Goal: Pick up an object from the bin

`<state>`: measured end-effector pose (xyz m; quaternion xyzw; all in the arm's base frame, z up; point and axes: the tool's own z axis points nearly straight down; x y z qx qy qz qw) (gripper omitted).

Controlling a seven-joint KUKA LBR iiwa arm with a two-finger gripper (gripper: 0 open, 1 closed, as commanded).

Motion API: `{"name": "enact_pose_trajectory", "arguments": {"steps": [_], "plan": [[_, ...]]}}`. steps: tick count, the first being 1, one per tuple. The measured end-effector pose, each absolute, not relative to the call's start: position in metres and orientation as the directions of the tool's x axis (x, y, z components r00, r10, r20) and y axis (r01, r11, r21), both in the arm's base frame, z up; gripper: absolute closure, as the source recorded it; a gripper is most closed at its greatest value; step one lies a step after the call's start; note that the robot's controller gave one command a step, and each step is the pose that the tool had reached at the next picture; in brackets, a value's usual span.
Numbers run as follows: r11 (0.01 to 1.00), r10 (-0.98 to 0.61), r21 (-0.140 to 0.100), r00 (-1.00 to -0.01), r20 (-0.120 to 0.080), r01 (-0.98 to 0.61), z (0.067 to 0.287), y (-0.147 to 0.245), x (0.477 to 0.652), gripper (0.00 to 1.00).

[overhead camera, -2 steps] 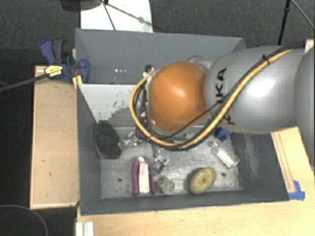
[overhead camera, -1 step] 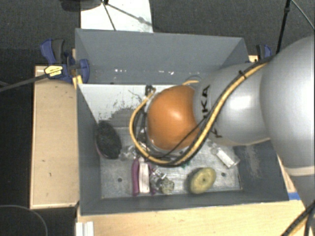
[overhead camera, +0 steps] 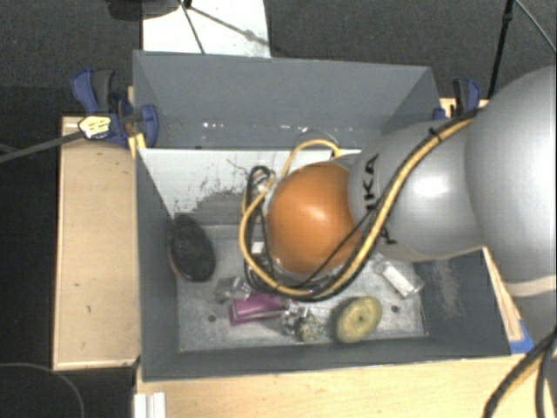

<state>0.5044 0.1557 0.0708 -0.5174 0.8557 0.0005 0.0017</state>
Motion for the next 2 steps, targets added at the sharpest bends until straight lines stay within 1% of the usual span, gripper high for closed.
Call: {"name": "enact_pose_trajectory", "arguments": {"steps": [1,2], "plan": [[0.471,-0.882,0.001,-0.471,0.002,-0.882,0.071,0.155,0.504,1.0],[0.449,-0.894,-0.006,-0.449,-0.006,-0.894,0.249,0.147,0.499,1.0]]}}
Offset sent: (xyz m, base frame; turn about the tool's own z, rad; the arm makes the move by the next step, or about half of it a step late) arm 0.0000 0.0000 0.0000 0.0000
